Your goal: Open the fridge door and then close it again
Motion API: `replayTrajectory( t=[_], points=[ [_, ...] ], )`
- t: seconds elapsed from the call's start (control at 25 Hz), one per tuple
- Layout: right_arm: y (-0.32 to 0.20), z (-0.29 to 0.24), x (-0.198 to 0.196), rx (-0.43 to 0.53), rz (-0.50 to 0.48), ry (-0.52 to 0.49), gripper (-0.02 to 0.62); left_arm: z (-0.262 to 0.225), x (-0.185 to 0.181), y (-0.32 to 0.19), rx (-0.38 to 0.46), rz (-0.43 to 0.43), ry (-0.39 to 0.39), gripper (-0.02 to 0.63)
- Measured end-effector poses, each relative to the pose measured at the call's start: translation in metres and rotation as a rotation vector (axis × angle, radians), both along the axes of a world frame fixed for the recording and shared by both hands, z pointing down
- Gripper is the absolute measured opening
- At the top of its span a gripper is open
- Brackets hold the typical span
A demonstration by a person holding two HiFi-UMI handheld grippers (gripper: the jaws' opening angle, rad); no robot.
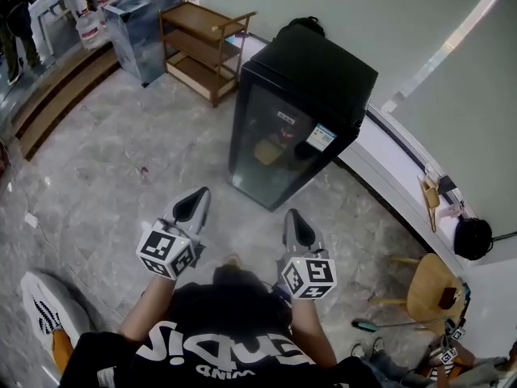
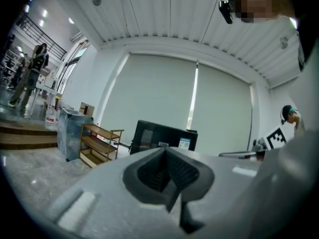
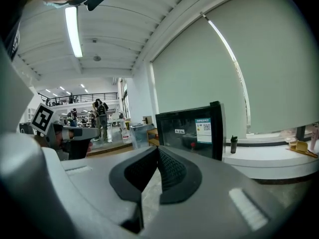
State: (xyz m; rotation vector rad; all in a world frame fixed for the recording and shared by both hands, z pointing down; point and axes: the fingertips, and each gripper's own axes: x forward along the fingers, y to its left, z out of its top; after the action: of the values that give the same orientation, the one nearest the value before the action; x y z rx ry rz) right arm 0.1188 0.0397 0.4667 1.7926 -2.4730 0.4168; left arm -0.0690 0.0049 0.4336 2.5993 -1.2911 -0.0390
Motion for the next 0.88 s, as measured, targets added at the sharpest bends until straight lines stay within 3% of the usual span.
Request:
replayTrajectory(
  t=[0.28, 0.88],
  points=[
    [-0.051, 0.003, 0.022, -0.004, -0.015, 0.003, -0.003, -0.002, 0.015, -0.05, 0.008, -0.026, -0.017, 0.002],
    [-0.129, -0.009, -0.004, 0.016, 0.013, 0.006, -0.003, -0.014, 0.004, -0.14, 0.009, 0.059, -0.016, 0.002]
  ],
)
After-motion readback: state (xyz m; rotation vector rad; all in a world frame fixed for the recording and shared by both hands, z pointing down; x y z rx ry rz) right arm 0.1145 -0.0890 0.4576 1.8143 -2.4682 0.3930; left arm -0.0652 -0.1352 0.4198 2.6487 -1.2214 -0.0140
